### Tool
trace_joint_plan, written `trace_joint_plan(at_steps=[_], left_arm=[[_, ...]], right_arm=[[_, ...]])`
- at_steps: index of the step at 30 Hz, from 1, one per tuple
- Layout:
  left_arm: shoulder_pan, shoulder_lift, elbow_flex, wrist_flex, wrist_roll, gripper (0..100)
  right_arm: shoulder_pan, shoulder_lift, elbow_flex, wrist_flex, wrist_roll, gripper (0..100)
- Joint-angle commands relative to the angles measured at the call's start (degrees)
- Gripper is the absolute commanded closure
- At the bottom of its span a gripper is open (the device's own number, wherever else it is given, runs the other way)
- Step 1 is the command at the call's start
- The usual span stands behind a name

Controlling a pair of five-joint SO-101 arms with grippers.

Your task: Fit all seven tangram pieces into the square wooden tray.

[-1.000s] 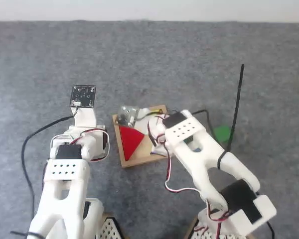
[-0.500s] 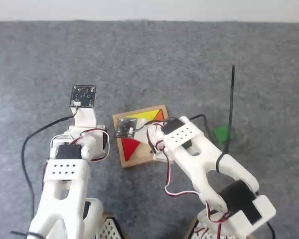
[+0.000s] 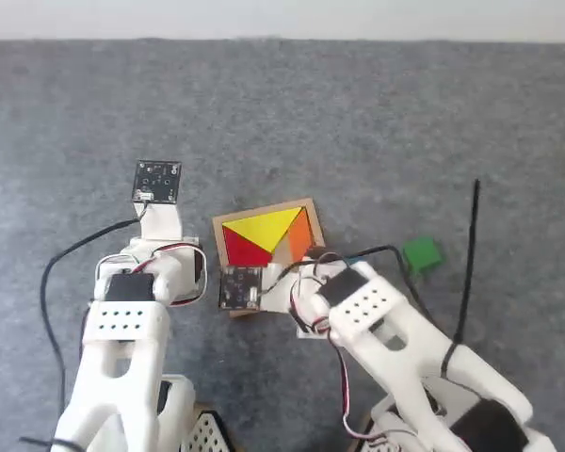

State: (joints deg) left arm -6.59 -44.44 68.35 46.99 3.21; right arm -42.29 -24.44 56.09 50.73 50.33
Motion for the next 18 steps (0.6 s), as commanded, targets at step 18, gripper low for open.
trace_joint_plan(at_steps=[18], left_arm=[[0.0, -1.7, -0.6, 0.3, -0.4, 95]], right_arm=[[1.4, 10.4, -1.6, -7.7, 3.4, 62.3]])
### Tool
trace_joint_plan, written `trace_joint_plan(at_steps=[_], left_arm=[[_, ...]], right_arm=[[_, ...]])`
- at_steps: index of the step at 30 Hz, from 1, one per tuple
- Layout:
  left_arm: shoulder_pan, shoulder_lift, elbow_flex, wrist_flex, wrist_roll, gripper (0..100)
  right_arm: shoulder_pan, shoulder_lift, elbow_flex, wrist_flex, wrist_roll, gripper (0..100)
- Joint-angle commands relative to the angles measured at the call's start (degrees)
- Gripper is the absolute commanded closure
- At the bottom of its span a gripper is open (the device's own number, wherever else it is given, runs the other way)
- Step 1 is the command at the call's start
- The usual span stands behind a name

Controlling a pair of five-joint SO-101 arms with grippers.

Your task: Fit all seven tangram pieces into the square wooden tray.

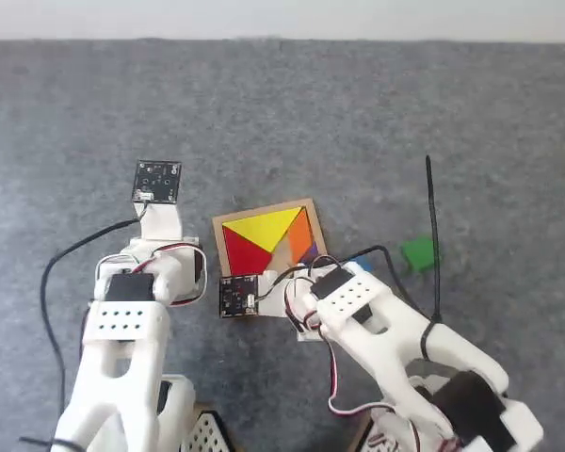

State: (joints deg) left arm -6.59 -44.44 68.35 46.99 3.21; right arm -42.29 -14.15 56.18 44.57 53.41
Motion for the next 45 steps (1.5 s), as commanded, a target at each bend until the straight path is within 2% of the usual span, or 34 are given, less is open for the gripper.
trace_joint_plan(at_steps=[1, 5, 11, 14, 27, 34, 38, 42, 45], left_arm=[[0.0, -1.7, -0.6, 0.3, -0.4, 95], [0.0, -1.7, -0.6, 0.3, -0.4, 95], [0.0, -1.7, -0.6, 0.3, -0.4, 95], [0.0, -1.7, -0.6, 0.3, -0.4, 95], [0.0, -1.7, -0.7, 0.3, -0.4, 95], [0.0, -1.7, -0.7, 0.3, -0.3, 95], [0.0, -1.7, -0.7, 0.3, -0.3, 95], [0.0, -1.7, -0.7, 0.3, -0.3, 95], [0.0, -1.7, -0.6, 0.3, -0.3, 95]], right_arm=[[1.5, 0.1, -1.6, -1.5, 0.4, 62.3], [1.5, -0.2, -1.2, -2.2, -0.7, 64.4], [1.5, -0.4, -0.6, -3.4, -0.9, 79.3], [2.3, -0.4, -0.6, -4.0, -0.9, 83.1], [3.8, -2.5, -0.3, -5.2, -1.2, 83.7], [1.0, -8.1, -0.6, -3.5, -7.6, 83.7], [-0.5, -8.2, -0.4, -6.4, -10.6, 83.7], [-0.6, -8.4, -0.3, -7.6, -11.5, 83.4], [-0.2, -9.8, 0.3, -4.8, -10.1, 83.4]])
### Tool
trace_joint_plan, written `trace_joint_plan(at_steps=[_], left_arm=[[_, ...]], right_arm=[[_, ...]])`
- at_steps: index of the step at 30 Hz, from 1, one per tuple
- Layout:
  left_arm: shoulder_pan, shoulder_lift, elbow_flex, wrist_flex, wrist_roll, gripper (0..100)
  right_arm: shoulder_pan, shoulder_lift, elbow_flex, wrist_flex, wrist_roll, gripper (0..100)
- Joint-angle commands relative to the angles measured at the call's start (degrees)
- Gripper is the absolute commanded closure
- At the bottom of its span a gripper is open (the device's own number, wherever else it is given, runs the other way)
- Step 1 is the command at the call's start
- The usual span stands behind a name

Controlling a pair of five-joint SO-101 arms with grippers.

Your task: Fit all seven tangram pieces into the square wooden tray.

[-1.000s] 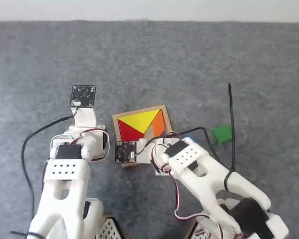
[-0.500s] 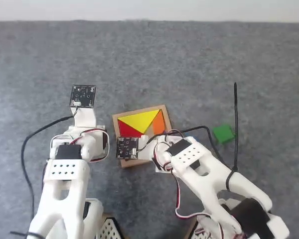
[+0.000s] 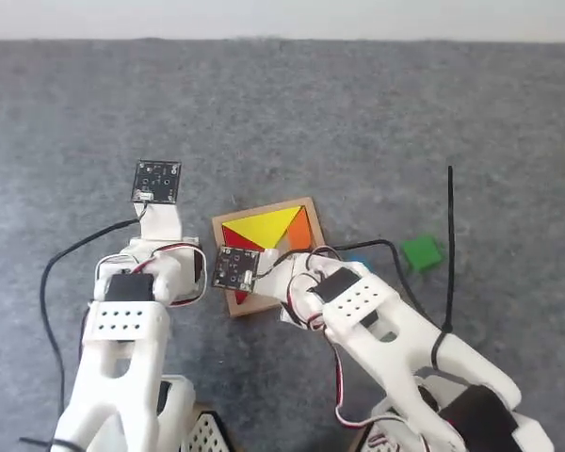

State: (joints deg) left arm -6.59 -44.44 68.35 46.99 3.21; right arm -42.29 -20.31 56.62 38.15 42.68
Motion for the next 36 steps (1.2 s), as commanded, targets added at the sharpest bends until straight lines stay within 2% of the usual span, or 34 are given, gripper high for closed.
trace_joint_plan(at_steps=[1, 10, 16, 19, 27, 29, 36], left_arm=[[0.0, -1.7, -0.6, 0.3, -0.4, 95], [0.0, -1.7, -0.6, 0.3, -0.4, 95], [0.0, -1.7, -0.6, 0.3, -0.4, 95], [0.0, -1.7, -0.6, 0.3, -0.4, 95], [0.0, -1.7, -0.7, 0.3, -0.4, 95], [0.0, -1.7, -0.7, 0.3, -0.4, 95], [0.0, -1.7, -0.7, 0.3, -0.3, 95]], right_arm=[[-0.2, -4.6, 0.4, 3.1, 2.2, 83.4], [0.1, -12.4, 8.1, 4.3, 9.2, 82.4], [0.2, -9.9, 8.1, 0.7, 9.1, 69.3], [0.1, -9.9, 7.2, 0.7, 9.1, 67.7], [-1.1, -19.3, 3.9, 13.1, 9.5, 67.7], [-2.2, -22.8, 6.9, 15.3, 12.1, 67.7], [-2.6, -26.5, 18.2, 7.6, 13.4, 67.8]])
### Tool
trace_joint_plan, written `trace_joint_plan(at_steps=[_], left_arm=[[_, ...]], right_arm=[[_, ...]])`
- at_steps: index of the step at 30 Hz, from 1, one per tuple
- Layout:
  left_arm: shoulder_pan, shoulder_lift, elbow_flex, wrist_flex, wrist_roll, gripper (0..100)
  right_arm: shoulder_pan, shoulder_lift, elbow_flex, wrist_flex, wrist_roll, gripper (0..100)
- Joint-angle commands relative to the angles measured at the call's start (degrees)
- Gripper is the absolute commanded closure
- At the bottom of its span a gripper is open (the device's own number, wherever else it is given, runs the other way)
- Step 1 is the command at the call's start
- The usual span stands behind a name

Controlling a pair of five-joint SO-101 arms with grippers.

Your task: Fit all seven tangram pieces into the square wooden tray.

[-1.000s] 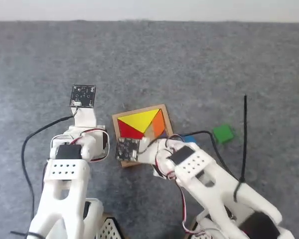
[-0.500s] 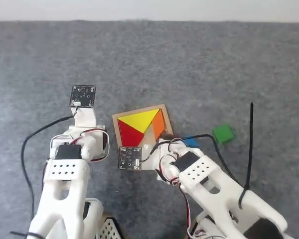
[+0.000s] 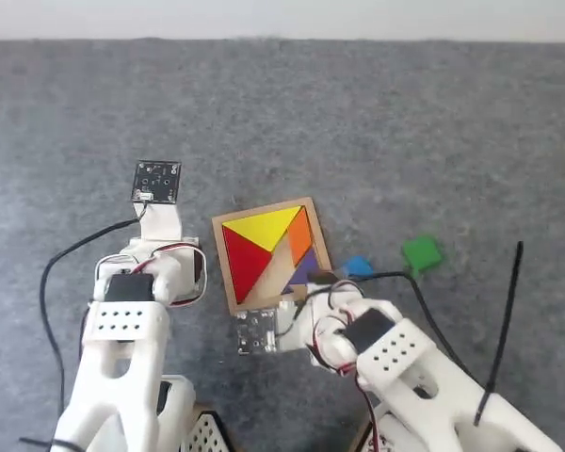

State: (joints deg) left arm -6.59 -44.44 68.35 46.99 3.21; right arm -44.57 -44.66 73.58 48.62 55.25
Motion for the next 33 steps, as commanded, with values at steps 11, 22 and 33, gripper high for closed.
trace_joint_plan(at_steps=[11, 22, 33], left_arm=[[0.0, -1.7, -0.6, 0.3, -0.3, 95], [0.0, -1.3, -0.7, 0.2, -0.3, 95], [0.0, -1.2, -0.4, -1.1, -0.3, 95]], right_arm=[[5.3, -2.7, 10.9, -19.8, 5.4, 67.8], [5.2, -2.8, 17.8, -36.8, 8.4, 67.9], [5.2, -2.8, 22.0, -46.4, 11.3, 84.2]])
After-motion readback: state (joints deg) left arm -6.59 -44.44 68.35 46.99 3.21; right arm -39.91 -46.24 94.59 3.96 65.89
